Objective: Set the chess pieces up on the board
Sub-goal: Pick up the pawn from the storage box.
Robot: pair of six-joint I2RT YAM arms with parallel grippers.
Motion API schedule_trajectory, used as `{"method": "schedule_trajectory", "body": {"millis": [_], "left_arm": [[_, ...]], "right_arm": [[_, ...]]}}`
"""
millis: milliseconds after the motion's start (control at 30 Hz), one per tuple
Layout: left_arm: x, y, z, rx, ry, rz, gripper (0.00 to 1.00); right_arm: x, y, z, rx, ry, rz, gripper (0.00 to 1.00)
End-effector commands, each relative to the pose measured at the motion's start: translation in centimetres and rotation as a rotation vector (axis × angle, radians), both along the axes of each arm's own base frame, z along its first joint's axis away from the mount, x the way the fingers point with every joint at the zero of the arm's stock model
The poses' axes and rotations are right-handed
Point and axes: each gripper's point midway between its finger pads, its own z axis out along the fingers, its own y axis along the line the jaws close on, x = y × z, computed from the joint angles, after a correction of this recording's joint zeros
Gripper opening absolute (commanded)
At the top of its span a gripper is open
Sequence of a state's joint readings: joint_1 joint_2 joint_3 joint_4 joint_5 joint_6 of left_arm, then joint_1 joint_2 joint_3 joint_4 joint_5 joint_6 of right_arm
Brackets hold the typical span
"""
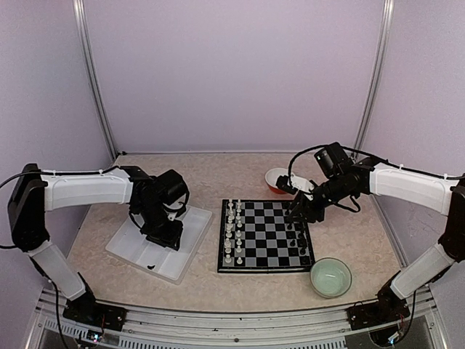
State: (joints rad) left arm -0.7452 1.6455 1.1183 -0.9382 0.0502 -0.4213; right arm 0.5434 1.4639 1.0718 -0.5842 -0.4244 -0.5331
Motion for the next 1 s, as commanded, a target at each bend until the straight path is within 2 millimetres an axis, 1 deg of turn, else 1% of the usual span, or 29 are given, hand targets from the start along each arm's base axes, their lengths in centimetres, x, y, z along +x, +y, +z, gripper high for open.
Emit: {"method": "schedule_trajectory", "body": {"millis": [0, 100, 167, 233, 300, 367, 433, 533, 667, 867, 967], "left_arm": [[0.8, 0.1, 3.3, -0.042, -0.090, 0.033, 0.43], [0.9, 3.2, 1.8, 0.041, -0.096, 0.106, 0.43], [1.3, 4.5, 1.2, 0.066, -0.120, 0.149, 0.43], [1.0, 5.0, 0.4, 0.051, -0.112, 0.171, 0.40], [0.1, 5.3, -0.8, 0.038, -0.085, 0.182, 0.38], [-0.8, 6.0, -1.9, 0.059, -0.058, 0.185, 0.38], [-1.2, 6.7, -2.7, 0.092, -0.049, 0.186, 0.38], [-2.1, 6.8, -3.6, 0.101, -0.003, 0.160, 0.40], [-2.1, 7.0, -3.9, 0.162, -0.004, 0.135, 0.41], [-1.9, 6.9, -4.2, 0.161, 0.002, 0.139, 0.33], [-1.5, 6.5, -4.4, 0.150, 0.000, 0.130, 0.32]], "right_arm": [[-0.2, -0.7, 0.4, -0.013, -0.009, -0.005, 0.39], [-0.1, -1.0, 0.3, -0.027, -0.020, -0.011, 0.39], [-0.3, -1.2, 0.6, -0.030, -0.025, -0.015, 0.39], [-0.5, -1.4, 0.9, -0.027, -0.039, -0.015, 0.39], [-0.7, -1.7, 1.3, -0.024, -0.053, -0.016, 0.39], [-0.8, -1.7, 1.8, -0.023, -0.060, -0.015, 0.39], [-0.9, -1.7, 2.3, -0.021, -0.058, -0.013, 0.39], [-1.0, -1.5, 2.7, -0.011, -0.051, -0.003, 0.39], [-1.3, -1.4, 2.5, -0.005, -0.033, 0.003, 0.39], [-1.1, -1.4, 3.1, 0.004, -0.059, -0.005, 0.39], [-1.1, -1.4, 3.0, 0.004, -0.058, -0.004, 0.39]]}}
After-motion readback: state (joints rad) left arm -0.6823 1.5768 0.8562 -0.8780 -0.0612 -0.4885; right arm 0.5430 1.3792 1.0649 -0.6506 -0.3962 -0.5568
